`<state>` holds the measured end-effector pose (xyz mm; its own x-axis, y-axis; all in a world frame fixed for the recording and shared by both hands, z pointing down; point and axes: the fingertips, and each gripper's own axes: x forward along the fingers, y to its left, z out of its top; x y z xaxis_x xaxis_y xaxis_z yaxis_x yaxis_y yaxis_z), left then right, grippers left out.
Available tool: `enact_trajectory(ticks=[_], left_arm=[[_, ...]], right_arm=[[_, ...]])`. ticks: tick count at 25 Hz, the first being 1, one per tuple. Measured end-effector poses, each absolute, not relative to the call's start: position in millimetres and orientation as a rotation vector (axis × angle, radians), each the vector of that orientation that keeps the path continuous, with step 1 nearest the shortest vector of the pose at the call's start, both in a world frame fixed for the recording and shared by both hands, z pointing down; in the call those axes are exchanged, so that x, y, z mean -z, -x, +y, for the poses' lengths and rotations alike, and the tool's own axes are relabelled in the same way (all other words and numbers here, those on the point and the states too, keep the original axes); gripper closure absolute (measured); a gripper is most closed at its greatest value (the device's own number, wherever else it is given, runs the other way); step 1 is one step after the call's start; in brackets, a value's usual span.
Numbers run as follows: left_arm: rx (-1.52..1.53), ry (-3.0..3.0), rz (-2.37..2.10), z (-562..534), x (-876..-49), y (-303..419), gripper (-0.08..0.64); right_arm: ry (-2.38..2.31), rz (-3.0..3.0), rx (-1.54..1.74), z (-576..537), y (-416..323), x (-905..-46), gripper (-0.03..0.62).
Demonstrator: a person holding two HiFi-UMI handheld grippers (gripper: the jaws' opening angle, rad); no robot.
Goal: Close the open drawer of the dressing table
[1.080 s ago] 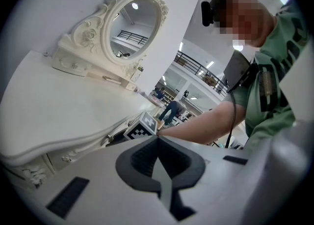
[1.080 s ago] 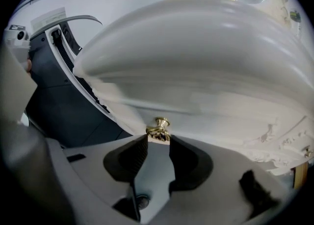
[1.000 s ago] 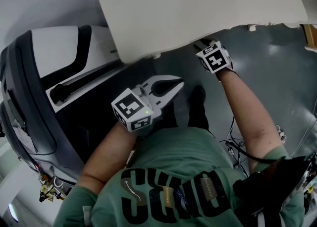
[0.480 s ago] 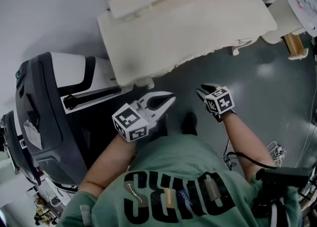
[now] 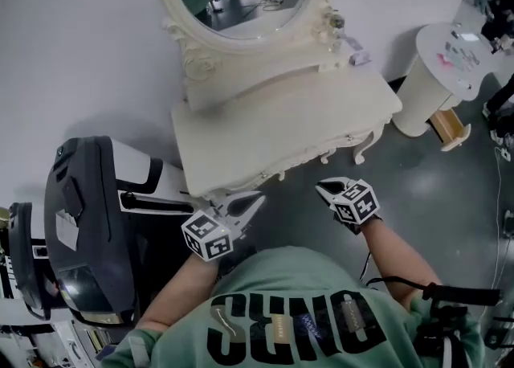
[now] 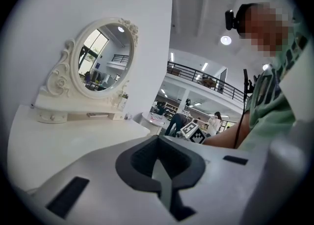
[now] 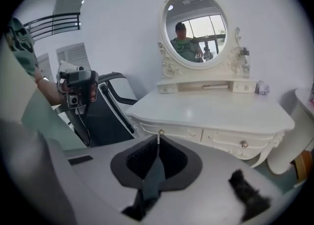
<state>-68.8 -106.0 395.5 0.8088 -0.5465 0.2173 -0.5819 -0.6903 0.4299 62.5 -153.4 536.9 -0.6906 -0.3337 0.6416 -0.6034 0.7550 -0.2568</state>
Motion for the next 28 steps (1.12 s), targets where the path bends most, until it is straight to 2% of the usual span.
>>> enact_trajectory(ticks=[7, 15, 28], left_arm=[[-0.015, -2.552, -0.877, -124.3, -364.3, 73.9, 0.552], [0.073, -2.533, -0.852, -175.5, -375.2, 106.7, 0.552], [0.186, -2.619, -0.757, -323.5, -346.4, 197.9, 0.552]], right_arm=[[-0.736, -2.441, -0.530, -166.8, -77.3, -487.5, 0.578], [-0.774, -2.478, -0.439, -203.3, -58.9, -451.4, 0.578], [-0.803, -2.498, -0.408, -323.3, 34.3, -400.8, 0.578]])
